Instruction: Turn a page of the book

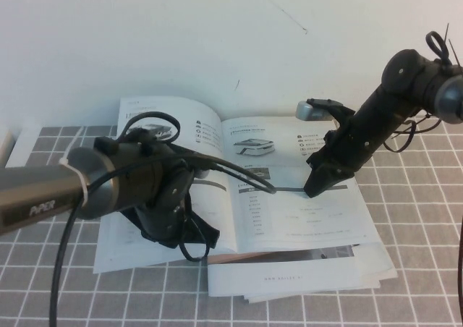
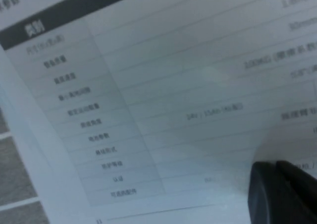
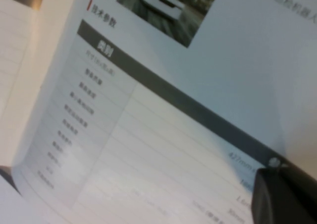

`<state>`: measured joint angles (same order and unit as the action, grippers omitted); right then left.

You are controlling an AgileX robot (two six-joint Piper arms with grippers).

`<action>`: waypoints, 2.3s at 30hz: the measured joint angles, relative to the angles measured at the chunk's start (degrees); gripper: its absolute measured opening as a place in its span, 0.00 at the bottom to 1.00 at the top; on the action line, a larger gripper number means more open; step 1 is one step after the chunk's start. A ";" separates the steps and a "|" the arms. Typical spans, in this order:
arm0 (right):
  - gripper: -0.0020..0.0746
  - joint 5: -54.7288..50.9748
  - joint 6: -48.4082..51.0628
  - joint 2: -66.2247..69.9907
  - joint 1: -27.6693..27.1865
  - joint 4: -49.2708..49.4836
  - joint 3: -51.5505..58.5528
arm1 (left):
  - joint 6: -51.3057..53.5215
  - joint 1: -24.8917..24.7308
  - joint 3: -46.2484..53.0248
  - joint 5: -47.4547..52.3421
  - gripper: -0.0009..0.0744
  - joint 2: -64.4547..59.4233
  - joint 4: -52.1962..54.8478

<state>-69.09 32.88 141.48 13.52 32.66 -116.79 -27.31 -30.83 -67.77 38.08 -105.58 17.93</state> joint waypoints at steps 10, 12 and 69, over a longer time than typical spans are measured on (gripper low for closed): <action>0.03 0.70 -2.38 -0.70 1.72 -3.23 -0.33 | 8.11 0.33 0.00 -0.62 0.01 -2.25 -5.18; 0.03 0.69 -2.75 -1.08 1.95 -3.23 -0.33 | 8.19 0.33 0.00 -1.25 0.01 0.62 -5.18; 0.03 -1.63 -5.27 -49.65 3.33 -25.75 -1.60 | 30.55 4.86 7.02 2.18 0.01 45.63 -19.44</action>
<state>-70.72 27.61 91.84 16.85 6.92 -118.39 3.24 -25.97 -60.75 40.25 -59.95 -1.51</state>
